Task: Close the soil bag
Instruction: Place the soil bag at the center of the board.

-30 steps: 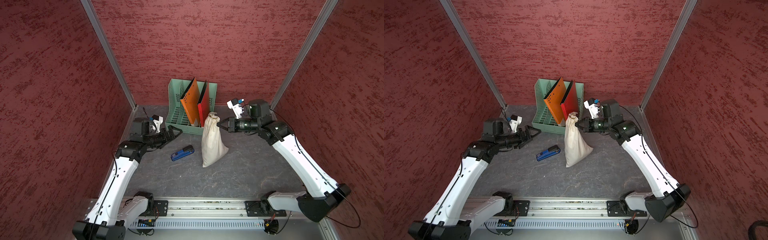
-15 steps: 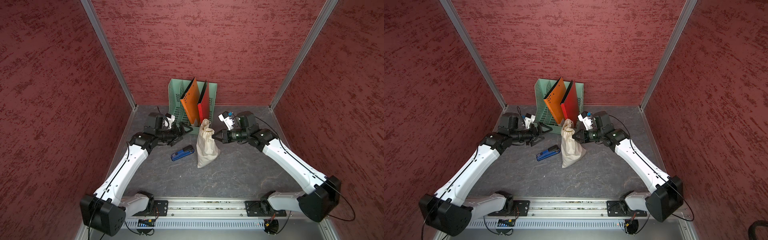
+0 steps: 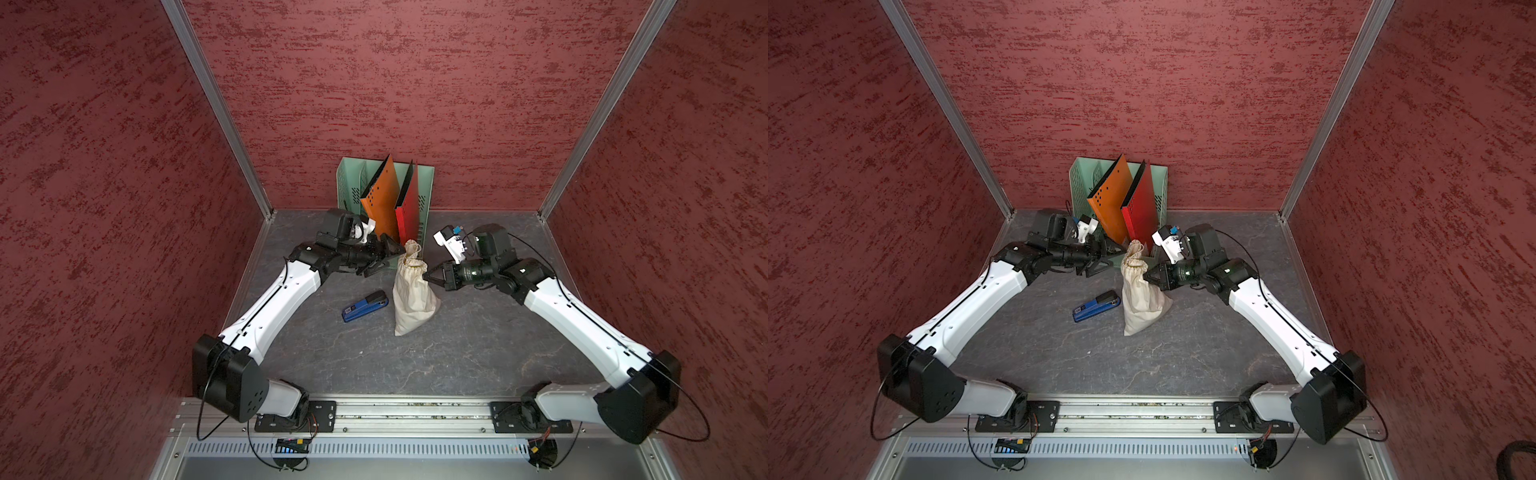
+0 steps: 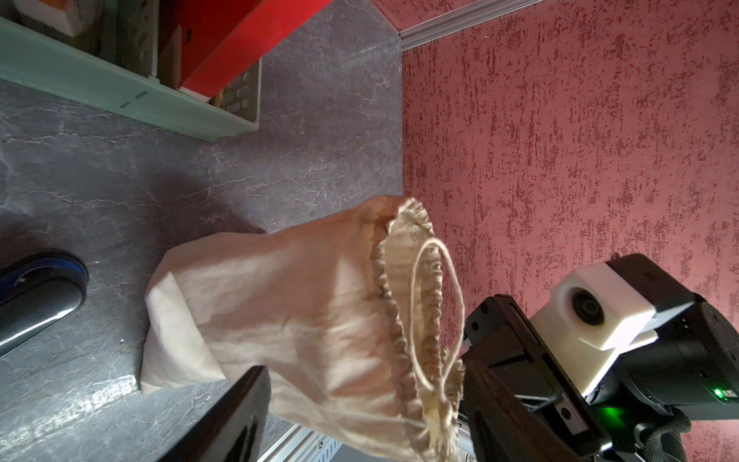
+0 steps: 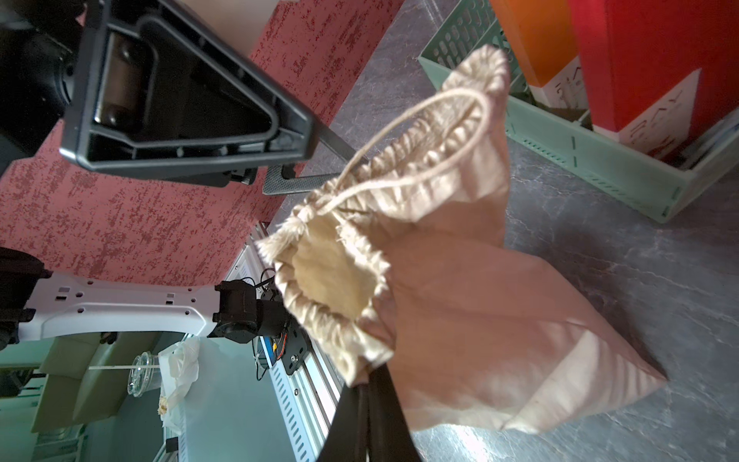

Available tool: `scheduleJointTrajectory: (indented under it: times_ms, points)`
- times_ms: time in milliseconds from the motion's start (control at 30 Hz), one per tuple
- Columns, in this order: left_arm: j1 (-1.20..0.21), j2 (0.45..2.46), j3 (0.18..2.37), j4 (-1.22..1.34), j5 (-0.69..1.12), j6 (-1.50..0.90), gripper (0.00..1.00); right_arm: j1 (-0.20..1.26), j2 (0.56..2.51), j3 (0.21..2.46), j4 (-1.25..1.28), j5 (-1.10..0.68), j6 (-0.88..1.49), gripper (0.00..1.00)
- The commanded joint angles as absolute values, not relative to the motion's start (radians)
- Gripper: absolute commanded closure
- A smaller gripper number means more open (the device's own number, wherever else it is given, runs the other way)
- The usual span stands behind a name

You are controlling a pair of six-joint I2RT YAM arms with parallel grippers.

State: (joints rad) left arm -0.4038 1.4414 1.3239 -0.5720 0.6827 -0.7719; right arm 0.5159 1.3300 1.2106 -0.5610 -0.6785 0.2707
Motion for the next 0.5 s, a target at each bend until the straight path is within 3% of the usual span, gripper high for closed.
scheduleJointTrajectory:
  times_ms: [0, 200, 400, 467]
  points:
    - [-0.426, 1.476, 1.374, -0.601, 0.71, -0.732, 0.27, 0.523, 1.351, 1.226, -0.616, -0.679, 0.21, 1.0]
    - [-0.438, 1.519, 1.394, -0.627, 0.715, -0.725, 0.51, 0.523, 1.362, 1.233, -0.64, -0.672, 0.179, 1.0]
    - [-0.439, 1.529, 1.403, -0.645, 0.717, -0.725, 0.55, 0.524, 1.369, 1.231, -0.65, -0.669, 0.165, 1.0]
    - [-0.439, 1.527, 1.403, -0.649, 0.721, -0.727, 0.48, 0.524, 1.368, 1.226, -0.649, -0.664, 0.168, 1.0]
